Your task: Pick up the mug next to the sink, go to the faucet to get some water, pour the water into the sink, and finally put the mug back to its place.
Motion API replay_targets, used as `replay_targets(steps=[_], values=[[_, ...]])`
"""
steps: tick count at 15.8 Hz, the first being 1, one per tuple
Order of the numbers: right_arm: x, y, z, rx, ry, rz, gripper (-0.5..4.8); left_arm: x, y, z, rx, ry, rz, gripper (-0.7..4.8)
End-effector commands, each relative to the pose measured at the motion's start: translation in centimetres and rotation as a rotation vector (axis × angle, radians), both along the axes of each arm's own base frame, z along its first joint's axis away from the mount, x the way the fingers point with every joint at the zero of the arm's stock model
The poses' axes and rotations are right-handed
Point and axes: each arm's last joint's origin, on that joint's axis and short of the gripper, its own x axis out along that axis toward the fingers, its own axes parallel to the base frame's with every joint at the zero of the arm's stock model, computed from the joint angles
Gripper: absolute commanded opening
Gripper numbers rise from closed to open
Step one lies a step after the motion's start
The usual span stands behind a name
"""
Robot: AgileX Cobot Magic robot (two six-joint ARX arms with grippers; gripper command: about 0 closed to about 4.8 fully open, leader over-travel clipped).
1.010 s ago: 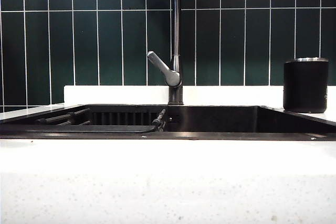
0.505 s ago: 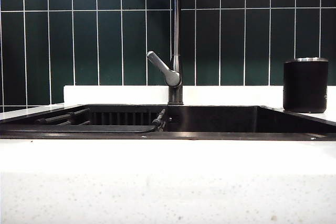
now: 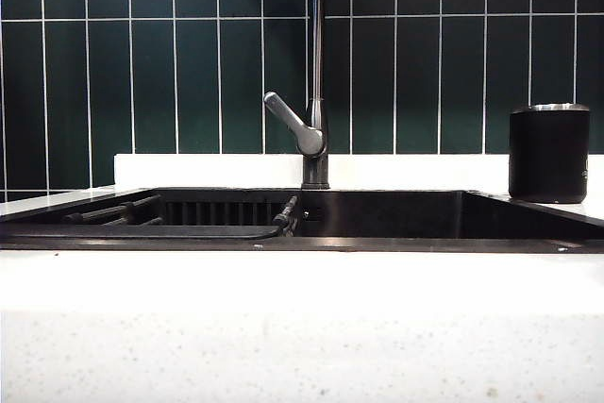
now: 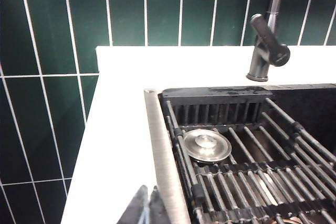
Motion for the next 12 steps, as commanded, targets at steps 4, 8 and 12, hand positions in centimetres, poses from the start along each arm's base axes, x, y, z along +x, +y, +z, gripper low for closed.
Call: replay_targets(steps=[4,8,12], values=[[-0.2,-0.5,0.5,0.009,-0.043,-0.054,-0.01,0.0,0.0,0.3,0.001,-0.016,-0.004,-0.06],[-0.2,-2.2,0.4,0.005,-0.043,-0.231,-0.01,0.0,0.0,0.3,0.002,-0.016,-0.004,-0.06],[-0.2,-2.3,0.4,0.005,-0.043,-0.247,-0.01,0.0,0.0,0.3,0.002,-0.016,-0.004,-0.06]])
